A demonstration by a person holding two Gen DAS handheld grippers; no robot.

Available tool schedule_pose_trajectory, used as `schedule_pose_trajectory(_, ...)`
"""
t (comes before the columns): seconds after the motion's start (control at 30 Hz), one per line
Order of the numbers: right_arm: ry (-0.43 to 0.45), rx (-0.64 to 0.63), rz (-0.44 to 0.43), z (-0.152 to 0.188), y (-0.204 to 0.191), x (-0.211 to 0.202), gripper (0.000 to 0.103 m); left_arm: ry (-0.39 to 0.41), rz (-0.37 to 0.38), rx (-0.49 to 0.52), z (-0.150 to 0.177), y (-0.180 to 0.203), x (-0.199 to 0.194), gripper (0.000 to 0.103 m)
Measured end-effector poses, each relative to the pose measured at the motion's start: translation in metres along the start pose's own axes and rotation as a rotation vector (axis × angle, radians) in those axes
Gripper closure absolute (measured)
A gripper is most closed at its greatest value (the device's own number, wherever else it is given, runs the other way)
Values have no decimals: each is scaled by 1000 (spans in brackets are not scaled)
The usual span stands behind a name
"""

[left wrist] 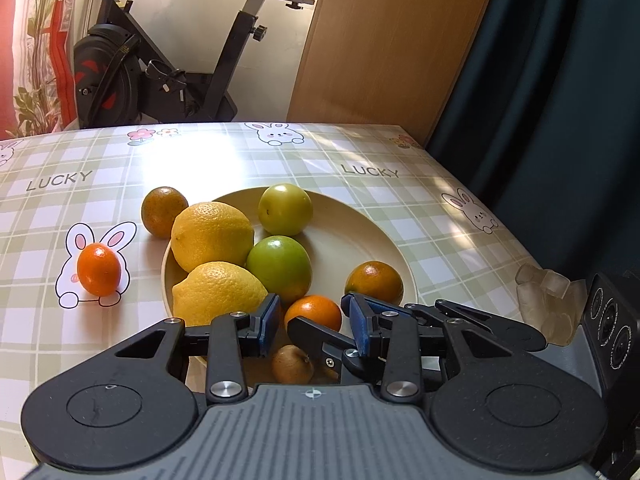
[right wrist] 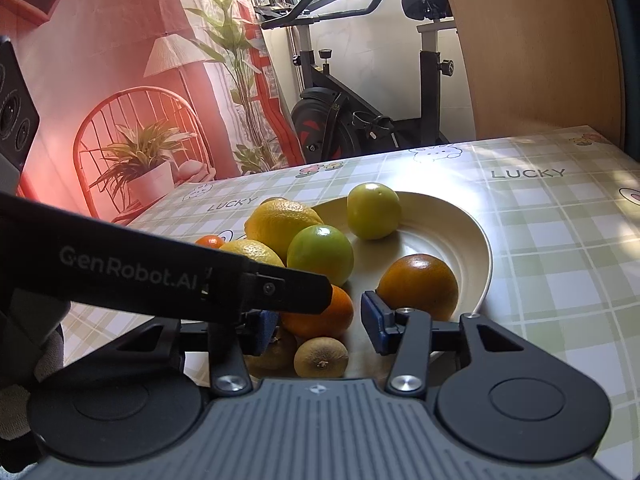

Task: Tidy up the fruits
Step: 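Lower the tangerine onto the plate and open the left gripper, then withdraw the left tool from the plate, then move the left tool to the small red-orange tangerine on the cloth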

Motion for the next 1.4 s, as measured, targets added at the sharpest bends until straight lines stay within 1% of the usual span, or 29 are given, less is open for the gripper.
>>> schedule_pose_trajectory(0.27, 34, -34, -4, 0, -5, -6, 54, 84, -25, -133, -2, -31, -27, 64)
schedule_pose_trajectory(0.47, 68, -46, -1, -1, -8, -12, 54, 101, -54, -194, 0, -58, -41, 64)
schedule_pose_trajectory(0.6, 70, -59, 22, -1, -9, -13, 54, 120, -96, -208, -3, -78, -53, 64)
schedule_pose_trajectory(0.77, 67, -37, 41, -6, -11, -15, 54, 149, -168, -227, -13, -116, -72, 64)
schedule_pose_trajectory(0.87, 86, -53, 38, -18, -23, -17, 54, 158, -204, -208, -22, -134, -80, 64)
schedule_pose_trajectory(0.93, 99, -78, 19, -25, -36, -16, 54, 169, -221, -196, -28, -143, -85, 64)
schedule_pose_trajectory(1.1, 70, -142, -37, -33, -73, 5, 54, 184, -212, -165, -44, -156, -93, 63)
schedule_pose_trajectory(1.17, 54, -151, -62, -35, -87, 16, 54, 183, -214, -150, -46, -161, -92, 62)
schedule_pose_trajectory(1.23, 33, -170, -77, -35, -100, 30, 54, 179, -204, -159, -45, -166, -90, 62)
schedule_pose_trajectory(1.3, 11, -213, -71, -34, -115, 48, 54, 177, -193, -179, -41, -173, -87, 62)
schedule_pose_trajectory(1.4, -14, -275, -35, -31, -129, 73, 54, 183, -208, -216, -34, -184, -85, 62)
Point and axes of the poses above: each gripper's, at about its wrist camera, not at the fingertips, and x roughly the way its jaws point, y to its right, z to its underside, the point moved 7 cm from there along x, roughly the way its jaws point, and after that the axes turned 1 degree about x, right-handed, at the moved point
